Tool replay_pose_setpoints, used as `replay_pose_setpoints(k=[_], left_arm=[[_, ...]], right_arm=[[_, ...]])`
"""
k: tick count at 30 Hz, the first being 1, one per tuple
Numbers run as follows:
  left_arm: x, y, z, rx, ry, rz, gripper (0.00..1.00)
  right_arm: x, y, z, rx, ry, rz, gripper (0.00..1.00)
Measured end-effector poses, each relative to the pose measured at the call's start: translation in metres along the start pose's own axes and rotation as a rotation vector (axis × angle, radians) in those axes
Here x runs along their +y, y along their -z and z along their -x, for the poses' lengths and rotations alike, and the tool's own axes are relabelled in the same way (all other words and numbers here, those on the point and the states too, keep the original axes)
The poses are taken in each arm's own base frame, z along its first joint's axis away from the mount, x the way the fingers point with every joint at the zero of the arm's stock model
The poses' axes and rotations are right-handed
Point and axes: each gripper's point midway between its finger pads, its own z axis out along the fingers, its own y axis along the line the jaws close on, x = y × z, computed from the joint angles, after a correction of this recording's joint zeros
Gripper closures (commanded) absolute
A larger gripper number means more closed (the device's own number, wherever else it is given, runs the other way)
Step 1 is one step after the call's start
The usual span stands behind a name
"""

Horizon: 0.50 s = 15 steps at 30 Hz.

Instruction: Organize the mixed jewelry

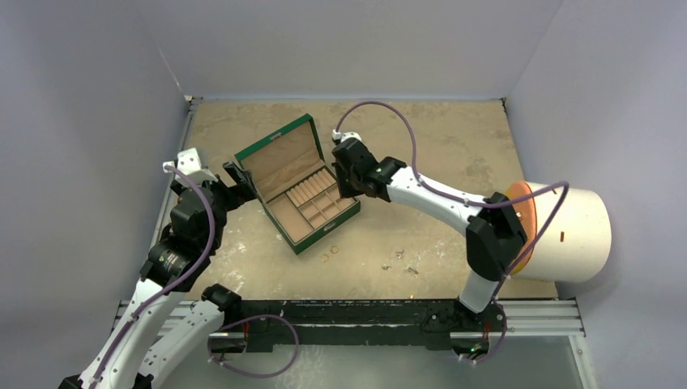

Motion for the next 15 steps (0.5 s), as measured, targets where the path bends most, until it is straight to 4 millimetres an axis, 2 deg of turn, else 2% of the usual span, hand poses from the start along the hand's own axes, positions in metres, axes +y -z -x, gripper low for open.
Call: replay_pose_setpoints(k=[6,15], left_arm=[[0.0,0.001,0.001,-0.004,0.003,-0.001,0.1],[0.001,0.001,0.002,-0.006,0.004,-0.001,0.1]], right_arm=[[0.0,-0.038,0.015,0.022,0.024,-0.004,1.0],[-0.004,-0.069,0.008,0.073,0.03,-0.013,1.0]])
